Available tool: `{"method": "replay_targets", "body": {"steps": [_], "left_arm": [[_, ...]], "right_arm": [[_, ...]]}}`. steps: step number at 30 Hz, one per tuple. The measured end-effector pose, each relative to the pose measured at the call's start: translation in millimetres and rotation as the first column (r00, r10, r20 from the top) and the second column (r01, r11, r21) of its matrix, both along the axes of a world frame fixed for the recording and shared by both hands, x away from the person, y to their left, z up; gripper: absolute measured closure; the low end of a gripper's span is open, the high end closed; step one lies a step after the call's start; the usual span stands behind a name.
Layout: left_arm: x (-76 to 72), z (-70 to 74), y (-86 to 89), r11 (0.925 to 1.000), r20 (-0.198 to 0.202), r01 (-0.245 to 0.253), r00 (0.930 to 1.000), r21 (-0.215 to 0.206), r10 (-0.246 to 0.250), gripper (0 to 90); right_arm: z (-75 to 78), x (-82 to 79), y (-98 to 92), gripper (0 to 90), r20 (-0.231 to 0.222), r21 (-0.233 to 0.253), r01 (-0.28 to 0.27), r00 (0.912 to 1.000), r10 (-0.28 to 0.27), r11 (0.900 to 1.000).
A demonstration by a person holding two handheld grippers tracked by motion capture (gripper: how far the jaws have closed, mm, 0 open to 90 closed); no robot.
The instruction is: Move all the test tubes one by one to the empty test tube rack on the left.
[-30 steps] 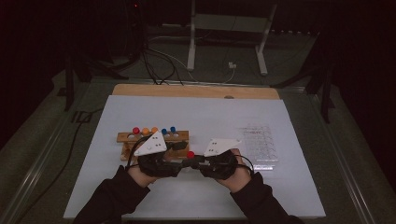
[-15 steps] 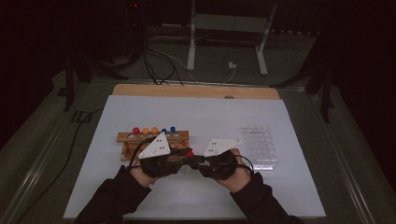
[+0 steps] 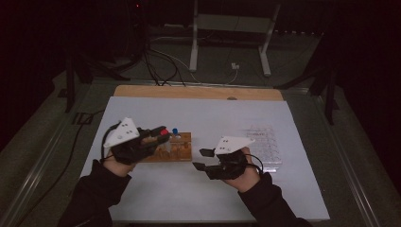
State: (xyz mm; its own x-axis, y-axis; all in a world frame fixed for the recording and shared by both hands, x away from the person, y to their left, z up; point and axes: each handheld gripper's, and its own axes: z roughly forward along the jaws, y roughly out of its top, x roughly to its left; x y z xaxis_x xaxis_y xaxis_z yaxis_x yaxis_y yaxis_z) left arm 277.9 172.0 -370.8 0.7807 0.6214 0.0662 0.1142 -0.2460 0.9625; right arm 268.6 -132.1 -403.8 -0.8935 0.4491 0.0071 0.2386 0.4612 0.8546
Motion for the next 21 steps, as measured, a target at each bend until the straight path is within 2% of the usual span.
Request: {"method": "replay_targets", "body": {"steps": [3, 6, 10, 11, 14, 16, 21], "left_arm": [[1.5, 7.4, 17.2, 0.9977, 0.027, -0.068, 0.9973, -0.005, 0.068, 71.6], [2.4, 12.6, 35.2, 0.9919, 0.059, -0.122, 0.9906, -0.034, 0.124, 71.6], [5.7, 15.8, 55.6, 0.9760, 0.066, -0.212, 0.9743, -0.049, 0.215, 71.6], [6.6, 16.0, 59.3, 0.9718, 0.065, -0.231, 0.9701, -0.046, 0.234, 71.6], [9.9, 14.9, 69.1, 0.9599, 0.064, -0.276, 0.9582, -0.048, 0.279, 71.6], [13.0, 12.3, 74.8, 0.9542, 0.053, -0.294, 0.9534, -0.055, 0.297, 71.6], [21.0, 3.4, 84.6, 0.9421, 0.024, -0.329, 0.9434, -0.067, 0.331, 71.6]], "right_arm": [[2.1, 0.7, -2.4, 40.6, 0.000, 0.018, 0.017, 0.9999, -0.017, 1.000], [4.4, 1.0, -4.0, 27.4, 0.001, 0.039, 0.043, 0.9991, -0.043, 0.998], [7.6, 1.8, -6.0, 8.4, -0.010, 0.062, 0.086, 0.9963, -0.086, 0.994], [8.0, 2.7, -6.9, 0.4, -0.014, 0.065, 0.091, 0.9958, -0.090, 0.994], [9.5, 3.7, -11.3, 0.0, -0.022, 0.090, 0.078, 0.9968, -0.076, 0.993], [10.9, 3.5, -12.3, 0.0, -0.014, 0.084, 0.091, 0.9959, -0.090, 0.992], [14.3, 1.9, -15.5, 0.0, -0.006, 0.103, 0.094, 0.9956, -0.094, 0.990]]}}
